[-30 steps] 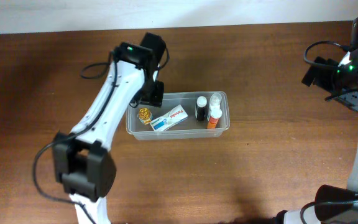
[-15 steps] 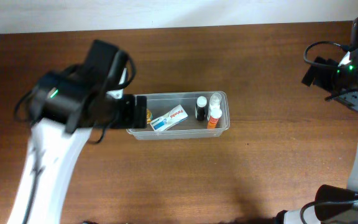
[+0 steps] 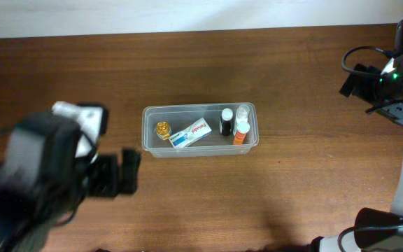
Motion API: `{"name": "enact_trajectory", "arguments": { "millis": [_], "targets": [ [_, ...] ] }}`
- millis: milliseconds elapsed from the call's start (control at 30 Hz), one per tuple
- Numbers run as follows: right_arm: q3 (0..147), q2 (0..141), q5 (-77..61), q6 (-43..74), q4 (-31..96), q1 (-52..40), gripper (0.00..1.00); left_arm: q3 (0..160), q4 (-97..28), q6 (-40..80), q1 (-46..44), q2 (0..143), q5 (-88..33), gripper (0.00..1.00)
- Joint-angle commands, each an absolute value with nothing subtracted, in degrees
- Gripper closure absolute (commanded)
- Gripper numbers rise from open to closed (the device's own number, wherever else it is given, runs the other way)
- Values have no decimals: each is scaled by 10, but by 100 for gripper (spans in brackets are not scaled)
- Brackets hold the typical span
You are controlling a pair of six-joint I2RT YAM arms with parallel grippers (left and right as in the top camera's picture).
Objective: Pack container
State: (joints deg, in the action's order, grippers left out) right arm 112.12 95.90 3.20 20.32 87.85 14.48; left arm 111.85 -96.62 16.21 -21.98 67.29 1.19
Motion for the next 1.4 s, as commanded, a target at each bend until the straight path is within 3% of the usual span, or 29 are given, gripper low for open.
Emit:
{"name": "enact_trajectory", "arguments": {
  "millis": [0, 167, 433, 900, 1367],
  "targets": [
    [1126, 960, 37, 198, 878, 147, 2, 1081, -967, 120, -220, 607, 30, 1],
    [1126, 960, 37, 198, 878, 147, 2, 990, -926, 114, -165, 509, 59, 1],
    [1126, 960, 37, 198, 878, 147, 2, 753, -657, 29, -39, 345, -21, 1],
    [1126, 960, 37, 198, 878, 147, 2, 276, -246, 29, -15, 116, -95, 1],
    [1126, 960, 37, 198, 878, 147, 2, 74, -33, 29, 24, 3, -120, 1]
  ]
}}
